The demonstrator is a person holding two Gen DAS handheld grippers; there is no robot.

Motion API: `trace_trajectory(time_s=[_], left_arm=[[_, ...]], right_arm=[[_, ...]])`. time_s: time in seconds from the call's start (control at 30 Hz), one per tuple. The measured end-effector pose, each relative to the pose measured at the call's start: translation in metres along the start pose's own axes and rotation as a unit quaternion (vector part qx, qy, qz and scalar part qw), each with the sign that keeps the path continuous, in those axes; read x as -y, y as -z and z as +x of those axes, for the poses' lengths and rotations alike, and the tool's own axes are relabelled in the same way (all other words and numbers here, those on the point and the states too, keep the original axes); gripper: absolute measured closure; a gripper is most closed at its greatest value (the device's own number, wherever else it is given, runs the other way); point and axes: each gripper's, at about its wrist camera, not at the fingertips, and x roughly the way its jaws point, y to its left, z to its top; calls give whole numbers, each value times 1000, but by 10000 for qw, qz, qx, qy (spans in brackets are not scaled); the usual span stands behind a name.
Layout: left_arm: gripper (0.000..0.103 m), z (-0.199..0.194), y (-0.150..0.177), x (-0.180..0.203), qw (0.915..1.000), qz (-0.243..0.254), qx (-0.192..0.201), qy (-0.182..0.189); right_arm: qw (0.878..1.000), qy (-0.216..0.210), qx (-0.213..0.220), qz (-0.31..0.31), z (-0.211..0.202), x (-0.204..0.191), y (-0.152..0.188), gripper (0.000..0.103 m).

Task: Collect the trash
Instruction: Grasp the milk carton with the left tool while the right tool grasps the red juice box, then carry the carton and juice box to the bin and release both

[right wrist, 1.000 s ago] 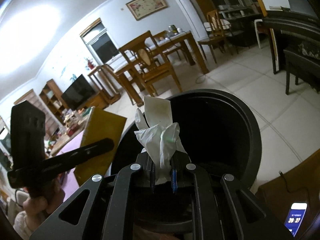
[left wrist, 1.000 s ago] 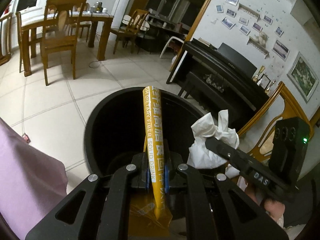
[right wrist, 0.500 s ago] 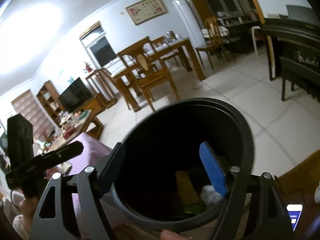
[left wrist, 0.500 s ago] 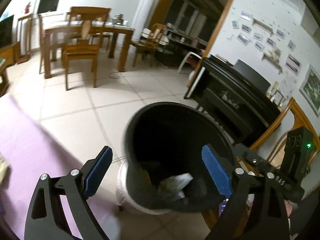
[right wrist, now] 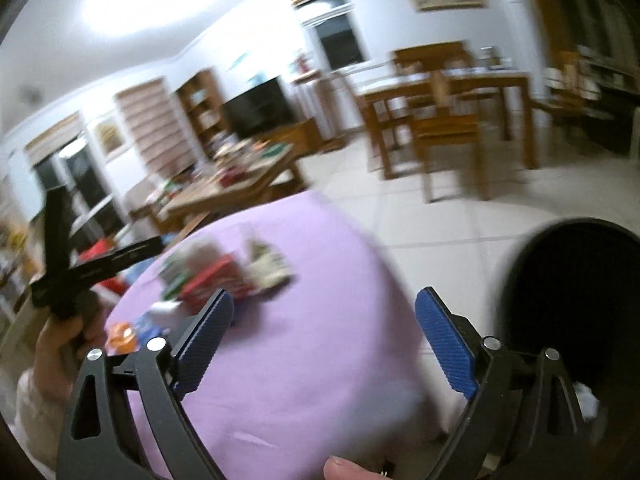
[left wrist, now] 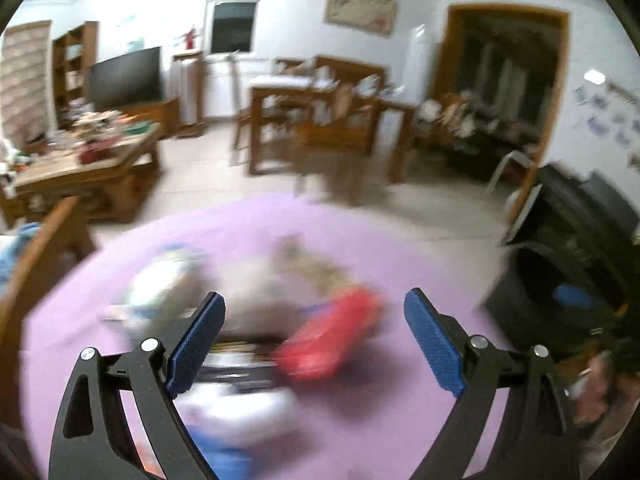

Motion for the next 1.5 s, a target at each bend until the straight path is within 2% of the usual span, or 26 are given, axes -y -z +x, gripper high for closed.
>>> trace_trajectory(time_s=[0.1,0.2,0.27,0.33,0.47,0.53,0.6,0.63,0.7,0.87,1.0,1.13,1.27,1.5], left_arm=[[13,18,-3,-50,9979,208,-341,-517],[13,41,-2,-79,9954,228,-712,-593],[13,54,-3,-94,9947,214,-875,-502],[13,64,3,-107,9928,330,-1062,-447],[14,78,1,-115,9896,648,-1214,-410],[24,85,0,-116,9888,663,-1313,-253],[48,94,1,-121,9879,534,-1444,-164],[51,96,3,-124,9880,422,-1478,-112],[54,99,2,-126,9890,331,-1433,-159],[55,80,6,-118,9933,179,-1136,-154],[55,49,5,-116,9968,-91,-770,-197],[54,17,-1,-105,9988,-287,-365,-174],[54,-14,0,-79,9991,-414,25,-131],[54,-30,-2,-25,9994,-222,274,14]], right_arm=[[9981,-358,-362,-357,45,-51,-6,7],[9928,-403,-653,-924,93,-104,-6,5],[9872,-294,-810,-1339,117,-126,-3,5],[9780,32,-999,-1830,144,-147,1,5],[9637,385,-1074,-2412,172,-174,4,5],[9582,512,-1151,-2569,186,-180,5,5],[9562,572,-1210,-2604,199,-185,6,5],[9569,584,-1223,-2568,203,-185,6,5],[9598,551,-1249,-2454,214,-184,5,14],[9747,228,-1215,-1862,212,-170,3,14],[9862,-280,-1069,-1234,180,-143,0,14],[9902,-630,-814,-949,144,-128,-10,14],[9915,-778,-602,-848,115,-120,-13,14],[9951,-780,-207,-568,61,-87,-18,14]])
